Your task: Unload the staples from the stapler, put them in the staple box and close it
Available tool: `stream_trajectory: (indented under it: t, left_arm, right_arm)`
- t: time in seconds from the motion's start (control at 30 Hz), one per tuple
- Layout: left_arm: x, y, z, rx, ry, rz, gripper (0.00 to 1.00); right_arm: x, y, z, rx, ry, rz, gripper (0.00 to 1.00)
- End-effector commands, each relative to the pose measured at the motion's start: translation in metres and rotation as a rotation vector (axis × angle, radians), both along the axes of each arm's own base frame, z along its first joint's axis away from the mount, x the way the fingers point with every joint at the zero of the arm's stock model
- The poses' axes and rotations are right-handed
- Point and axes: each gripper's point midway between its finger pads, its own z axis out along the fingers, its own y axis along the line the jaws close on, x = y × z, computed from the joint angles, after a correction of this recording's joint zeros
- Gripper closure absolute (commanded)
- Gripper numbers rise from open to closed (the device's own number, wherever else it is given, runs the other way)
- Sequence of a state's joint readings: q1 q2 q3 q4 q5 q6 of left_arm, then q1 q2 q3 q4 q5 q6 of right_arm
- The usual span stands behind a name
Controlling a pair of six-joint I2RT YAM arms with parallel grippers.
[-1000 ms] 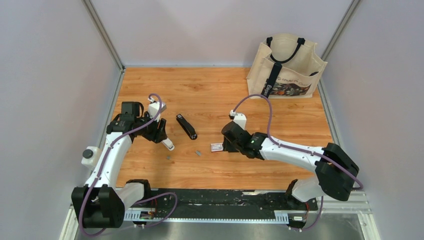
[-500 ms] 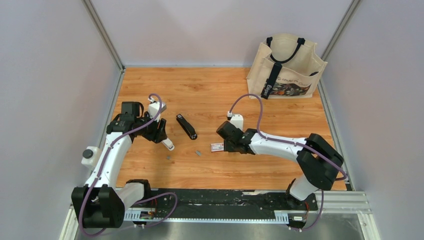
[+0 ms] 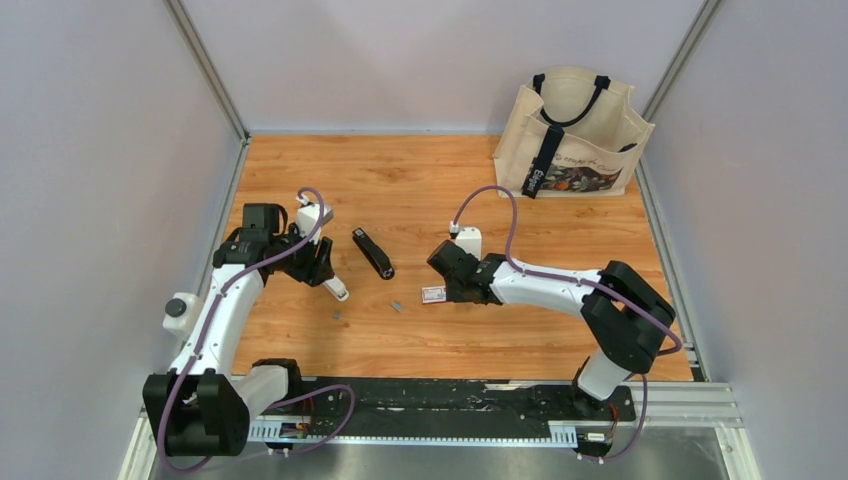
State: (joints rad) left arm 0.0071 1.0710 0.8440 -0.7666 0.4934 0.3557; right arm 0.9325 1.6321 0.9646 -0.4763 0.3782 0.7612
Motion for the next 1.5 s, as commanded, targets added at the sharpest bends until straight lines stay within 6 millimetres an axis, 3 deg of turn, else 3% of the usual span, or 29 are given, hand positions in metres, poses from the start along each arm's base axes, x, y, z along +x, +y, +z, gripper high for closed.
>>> stream_trajectory:
  t: [0.0, 0.77, 1.07, 1.47]
  left_arm:
    - [0.004, -0.003, 0.007, 0.0, -0.041, -0.032, 0.41]
    - [0.004, -0.002, 0.008, 0.003, -0.051, -0.031, 0.41]
    - [0.004, -0.002, 0.005, 0.0, -0.044, -0.03, 0.41]
    - [0.004, -0.002, 0.005, 0.005, -0.047, -0.03, 0.41]
  right_arm:
    - [0.011, 0.003, 0.008, -0.012, -0.029, -0.013, 0.68]
    - [0.012, 0.004, 0.003, -0.031, -0.014, -0.013, 0.79]
    - [0.011, 0.005, 0.015, 0.033, -0.061, -0.006, 0.84]
    - [0.009, 0.009, 0.015, 0.04, -0.063, 0.021, 0.85]
